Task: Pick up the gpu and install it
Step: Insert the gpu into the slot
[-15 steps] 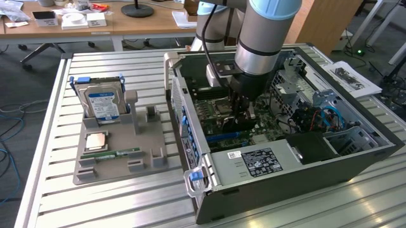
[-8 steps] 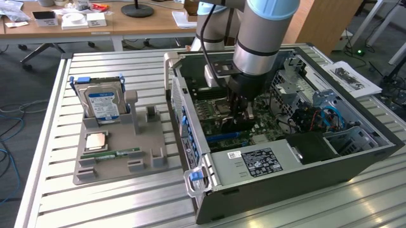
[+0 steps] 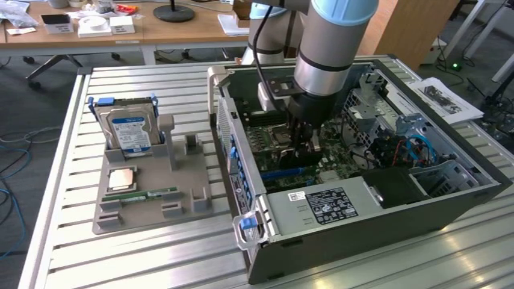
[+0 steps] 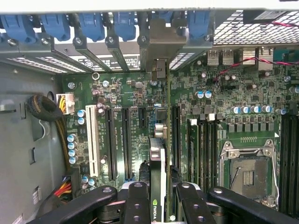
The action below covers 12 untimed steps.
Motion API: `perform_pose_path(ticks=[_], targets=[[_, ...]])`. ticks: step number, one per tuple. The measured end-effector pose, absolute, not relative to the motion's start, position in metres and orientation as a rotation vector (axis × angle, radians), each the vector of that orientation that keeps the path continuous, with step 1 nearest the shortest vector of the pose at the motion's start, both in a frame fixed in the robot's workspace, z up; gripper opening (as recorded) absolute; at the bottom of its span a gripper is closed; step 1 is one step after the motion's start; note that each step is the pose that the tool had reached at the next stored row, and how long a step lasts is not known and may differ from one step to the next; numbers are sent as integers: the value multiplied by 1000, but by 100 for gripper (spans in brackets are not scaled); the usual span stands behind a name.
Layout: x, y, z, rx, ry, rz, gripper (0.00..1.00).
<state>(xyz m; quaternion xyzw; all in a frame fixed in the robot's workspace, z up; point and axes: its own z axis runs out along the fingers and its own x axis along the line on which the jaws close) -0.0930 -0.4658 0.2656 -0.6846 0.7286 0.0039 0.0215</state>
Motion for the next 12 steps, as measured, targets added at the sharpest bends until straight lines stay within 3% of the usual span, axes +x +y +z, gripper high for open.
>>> perform_pose_path(ticks=[12], targets=[[-95, -466, 264, -2122, 2258, 12, 27]])
